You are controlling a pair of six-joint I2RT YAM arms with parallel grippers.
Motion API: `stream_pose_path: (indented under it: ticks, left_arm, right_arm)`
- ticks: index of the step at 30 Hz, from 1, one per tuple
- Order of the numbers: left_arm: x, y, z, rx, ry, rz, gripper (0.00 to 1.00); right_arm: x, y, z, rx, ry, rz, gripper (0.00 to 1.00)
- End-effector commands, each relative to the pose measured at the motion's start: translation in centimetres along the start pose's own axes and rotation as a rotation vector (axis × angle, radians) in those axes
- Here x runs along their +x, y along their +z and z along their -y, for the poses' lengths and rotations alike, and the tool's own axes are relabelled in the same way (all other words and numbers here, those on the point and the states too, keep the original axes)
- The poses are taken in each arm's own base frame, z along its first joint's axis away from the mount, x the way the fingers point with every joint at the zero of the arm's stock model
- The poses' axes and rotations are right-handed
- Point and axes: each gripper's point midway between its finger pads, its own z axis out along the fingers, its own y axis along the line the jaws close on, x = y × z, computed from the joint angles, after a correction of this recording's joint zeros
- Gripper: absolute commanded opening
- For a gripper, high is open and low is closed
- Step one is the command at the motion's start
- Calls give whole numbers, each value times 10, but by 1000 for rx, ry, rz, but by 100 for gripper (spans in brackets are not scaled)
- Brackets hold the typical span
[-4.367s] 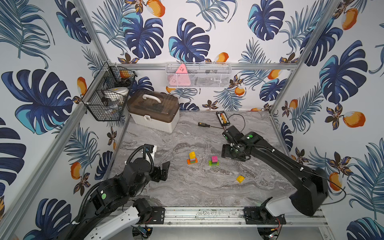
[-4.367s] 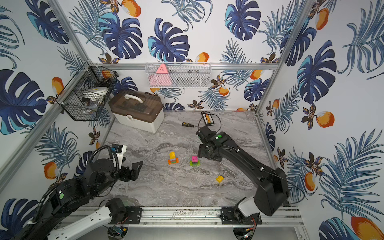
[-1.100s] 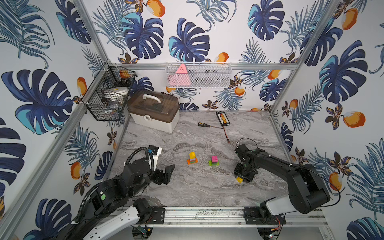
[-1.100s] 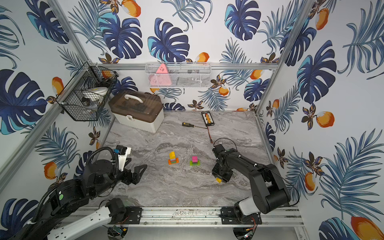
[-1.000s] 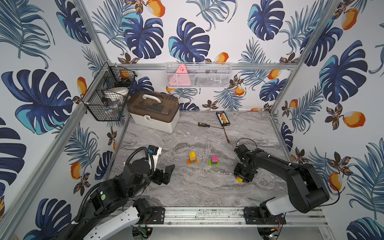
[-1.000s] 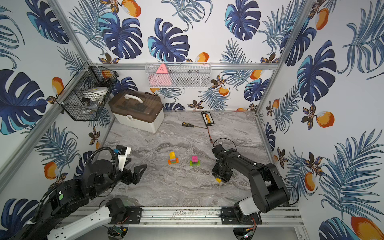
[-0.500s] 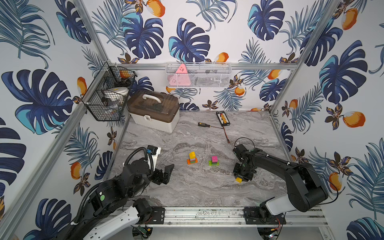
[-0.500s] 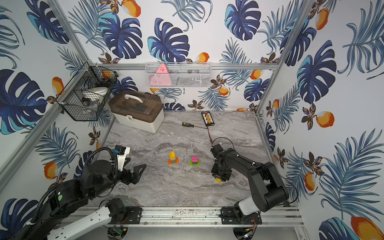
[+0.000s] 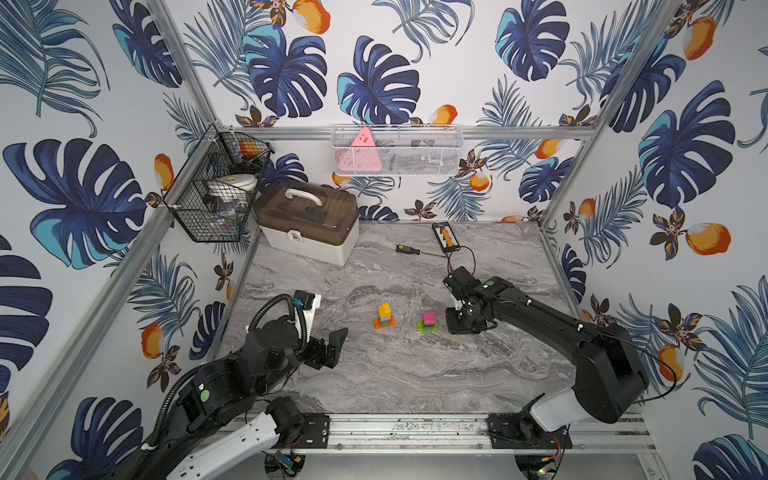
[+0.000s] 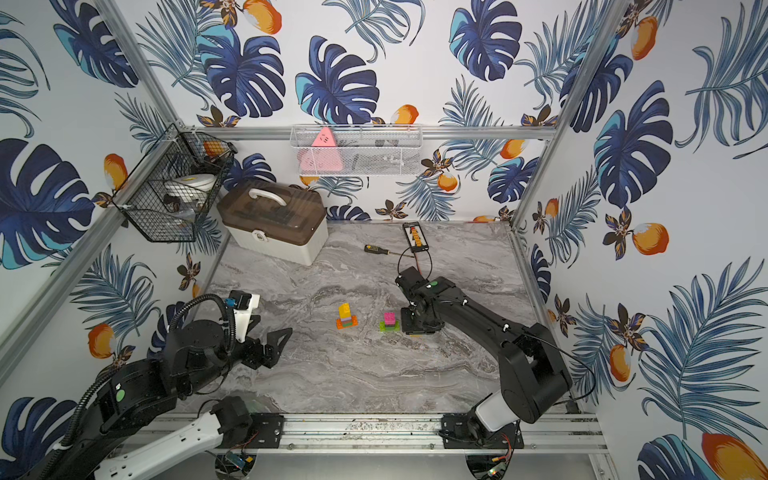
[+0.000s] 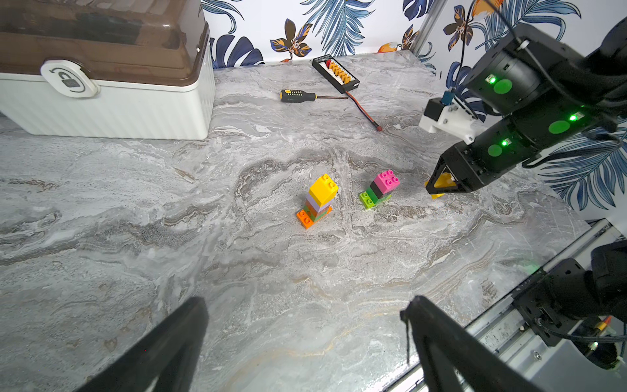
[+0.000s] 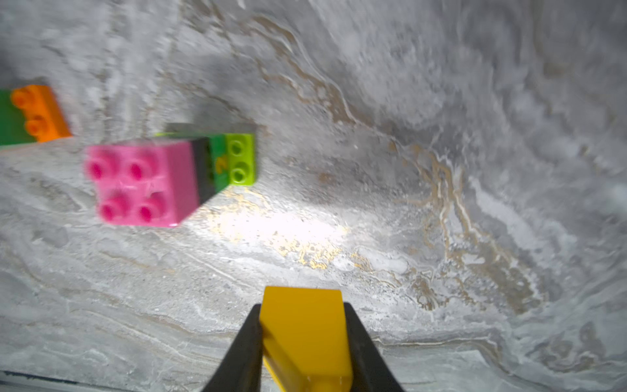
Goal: Assemble the number 1 with lego
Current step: Assemble the lego brick with the lego brick.
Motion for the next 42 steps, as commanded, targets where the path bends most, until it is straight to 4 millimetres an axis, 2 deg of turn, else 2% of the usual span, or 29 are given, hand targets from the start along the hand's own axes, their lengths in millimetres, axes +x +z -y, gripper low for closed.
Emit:
stream_pose_path:
  ticks: [1, 7, 12, 19, 30, 42]
  left_arm:
    - [-1, 0, -3, -18, -13, 6, 98]
    - [-1, 2, -3, -22, -11, -1, 98]
    - [0, 3, -3, -25, -10, -6, 98]
    - [-1, 1, -4, -25, -15, 5, 98]
    - [-2, -1, -4, -24, -15, 10, 99]
    - [-2, 0, -5, -27, -16, 9, 99]
  right_arm:
    - [-7, -14, -10, 10, -105, 24, 24]
    - [-31, -30, -26, 6, -162, 53, 16]
    - [-41, -34, -37, 3, -154, 1, 23]
    - [-41, -29, -48, 1, -86, -55, 23]
    - [-41, -10, -50, 80, -89, -106, 22]
    - [-47, 5, -55, 88, -62, -115, 21]
